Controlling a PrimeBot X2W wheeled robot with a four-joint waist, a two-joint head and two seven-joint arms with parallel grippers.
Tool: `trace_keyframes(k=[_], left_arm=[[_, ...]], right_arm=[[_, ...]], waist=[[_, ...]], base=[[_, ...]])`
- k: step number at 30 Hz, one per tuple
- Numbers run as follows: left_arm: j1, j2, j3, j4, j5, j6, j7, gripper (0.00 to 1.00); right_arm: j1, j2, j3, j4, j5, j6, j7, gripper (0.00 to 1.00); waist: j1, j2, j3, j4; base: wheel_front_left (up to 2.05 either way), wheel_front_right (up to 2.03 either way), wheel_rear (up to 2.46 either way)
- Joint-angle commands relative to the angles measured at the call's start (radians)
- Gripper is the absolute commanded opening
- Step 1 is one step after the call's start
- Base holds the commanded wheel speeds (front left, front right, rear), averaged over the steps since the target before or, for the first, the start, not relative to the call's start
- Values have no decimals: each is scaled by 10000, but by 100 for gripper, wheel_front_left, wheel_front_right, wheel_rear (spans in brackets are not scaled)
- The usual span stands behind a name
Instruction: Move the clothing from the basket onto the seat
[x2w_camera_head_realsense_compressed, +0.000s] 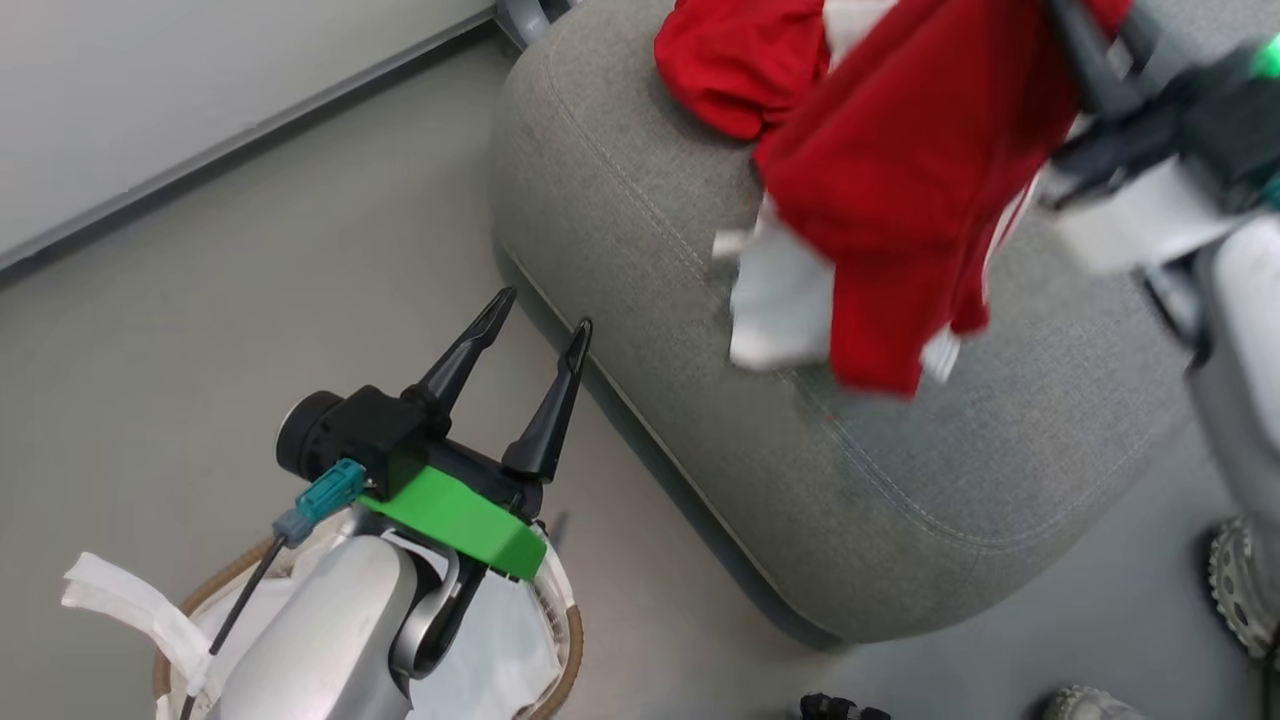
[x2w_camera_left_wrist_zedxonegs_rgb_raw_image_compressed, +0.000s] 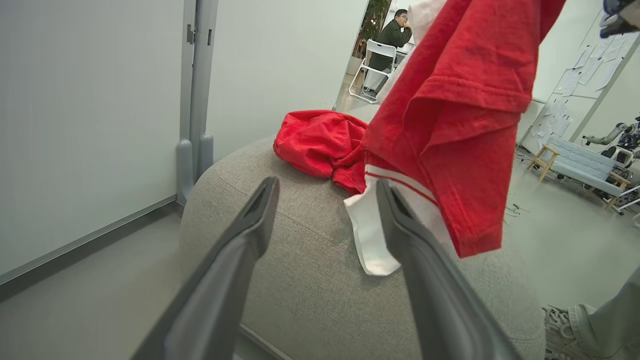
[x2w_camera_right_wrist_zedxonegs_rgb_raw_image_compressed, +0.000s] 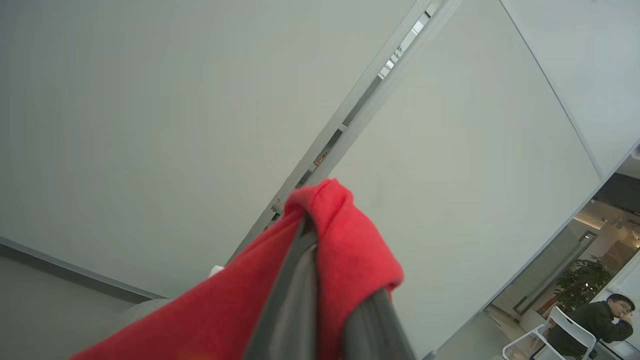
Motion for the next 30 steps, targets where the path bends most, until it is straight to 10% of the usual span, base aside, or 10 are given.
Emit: trace_keyframes(k=[1,12,26,30], left_arm=[[-135,150,15,-57,66,-18,-7,100],[-668,723,-530,-478,183,-18,-7,100],[-1222,877,-1065,-662,7,-18,-7,100],[-1158,785,-1056,-572,-56,-18,-7,100]], right_arm=[[-601,-152,19,111,53,-14,-52,0],[-3804,-689,-934,2763,-443,-14,-25,0],[-759,1153,-2880,5867,-317,-14,-33,0],[113,1531,-3776,5983,-329,-16,-34,39]], waist=[[0,-1,414,11],[0,-1,1708,580],[0,-1,2477,1249],[0,-1,2357,1232]], base=[[0,0,0],[0,0,0],[0,0,0],[0,0,0]])
